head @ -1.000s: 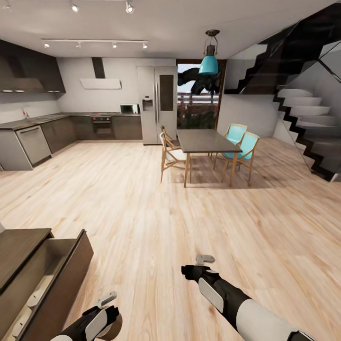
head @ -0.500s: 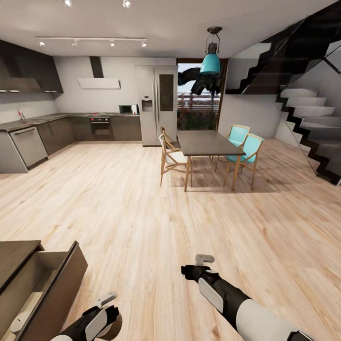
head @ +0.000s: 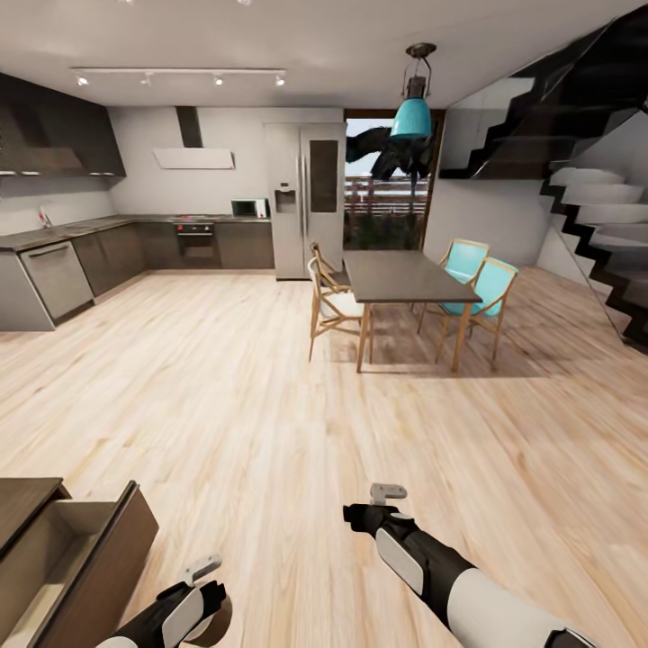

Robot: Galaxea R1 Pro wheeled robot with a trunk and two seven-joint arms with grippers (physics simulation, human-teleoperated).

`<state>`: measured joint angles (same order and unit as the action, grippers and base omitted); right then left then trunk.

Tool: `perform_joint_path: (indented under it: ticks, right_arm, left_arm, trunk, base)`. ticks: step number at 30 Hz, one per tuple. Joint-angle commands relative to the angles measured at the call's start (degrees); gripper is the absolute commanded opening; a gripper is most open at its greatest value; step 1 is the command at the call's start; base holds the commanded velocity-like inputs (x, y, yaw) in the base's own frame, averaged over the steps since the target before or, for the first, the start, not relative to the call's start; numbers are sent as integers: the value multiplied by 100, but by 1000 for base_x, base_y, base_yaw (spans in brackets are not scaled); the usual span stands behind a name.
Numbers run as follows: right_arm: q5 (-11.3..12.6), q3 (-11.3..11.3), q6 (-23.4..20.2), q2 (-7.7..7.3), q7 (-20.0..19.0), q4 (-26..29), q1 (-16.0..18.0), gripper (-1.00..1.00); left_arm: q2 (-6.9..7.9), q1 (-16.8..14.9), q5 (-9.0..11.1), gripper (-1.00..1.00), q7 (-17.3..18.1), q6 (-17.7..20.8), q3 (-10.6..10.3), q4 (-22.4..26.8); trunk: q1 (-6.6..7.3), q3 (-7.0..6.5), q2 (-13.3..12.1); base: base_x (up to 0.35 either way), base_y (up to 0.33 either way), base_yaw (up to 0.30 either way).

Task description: Place each of the two pumpkins and all three candles from the living room inside a cabinet in the living room (use any cabinet), then make sure every cabinet is closed, and position the cauldron so it is next to a table in the living room.

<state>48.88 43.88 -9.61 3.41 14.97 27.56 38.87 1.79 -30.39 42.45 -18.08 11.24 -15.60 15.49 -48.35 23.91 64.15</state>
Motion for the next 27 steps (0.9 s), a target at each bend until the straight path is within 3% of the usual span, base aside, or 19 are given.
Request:
perform_joint_path:
  ticks: [1, 16, 27]
  right_arm:
    - [34, 41, -15, -2, 49, 10, 7, 100]
    - [34, 42, -8, 10, 42, 4, 7, 100]
    - [34, 42, -9, 12, 48, 5, 8, 100]
  left_arm:
    - [5, -2, 36, -100, -38, 27, -49, 17]
    - [-3, -2, 36, -100, -38, 19, -49, 7]
    - [1, -2, 36, -100, -38, 11, -49, 1]
  trunk:
    - [-4, 6, 4]
    - [-4, 6, 4]
    - [-4, 6, 4]
  base:
    - [323, -98, 66]
    - [315, -157, 70]
    - [291, -209, 158]
